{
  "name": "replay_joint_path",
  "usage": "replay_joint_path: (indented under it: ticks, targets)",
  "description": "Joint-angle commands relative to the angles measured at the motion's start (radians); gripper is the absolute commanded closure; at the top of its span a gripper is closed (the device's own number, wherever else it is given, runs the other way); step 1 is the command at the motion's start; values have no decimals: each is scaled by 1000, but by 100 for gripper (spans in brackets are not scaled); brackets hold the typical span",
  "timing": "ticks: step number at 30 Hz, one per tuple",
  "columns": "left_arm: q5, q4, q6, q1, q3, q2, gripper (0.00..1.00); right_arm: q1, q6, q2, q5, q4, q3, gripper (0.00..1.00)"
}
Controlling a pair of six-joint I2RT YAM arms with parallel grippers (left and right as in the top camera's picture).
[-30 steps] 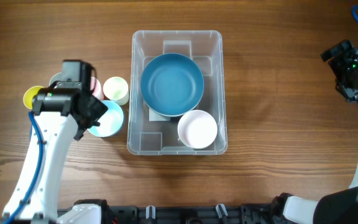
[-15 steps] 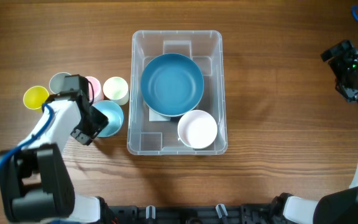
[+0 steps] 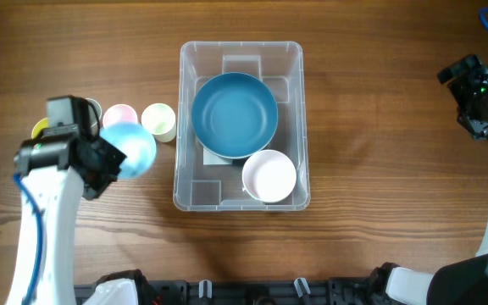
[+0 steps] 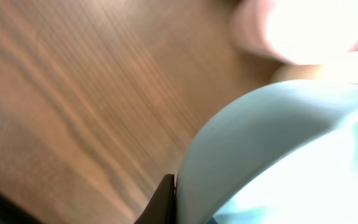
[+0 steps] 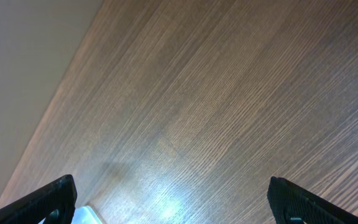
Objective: Pack container
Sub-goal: 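Place the light blue bowl onto the stack in the bin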
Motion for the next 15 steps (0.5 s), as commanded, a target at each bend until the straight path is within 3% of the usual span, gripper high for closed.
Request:
replay_joint_path:
  ticks: [1, 5, 9, 15]
  targets:
    - [85, 13, 84, -124, 108, -119, 96, -2, 7, 11, -8, 2, 3, 0]
    - [81, 106, 86, -380, 108, -128, 96, -2, 7, 11, -8, 2, 3, 0]
    - [15, 189, 85, -668, 108, 23, 96, -2, 7, 11, -8, 2, 3, 0]
    - [16, 265, 75, -882, 108, 302, 96, -2, 7, 11, -8, 2, 3, 0]
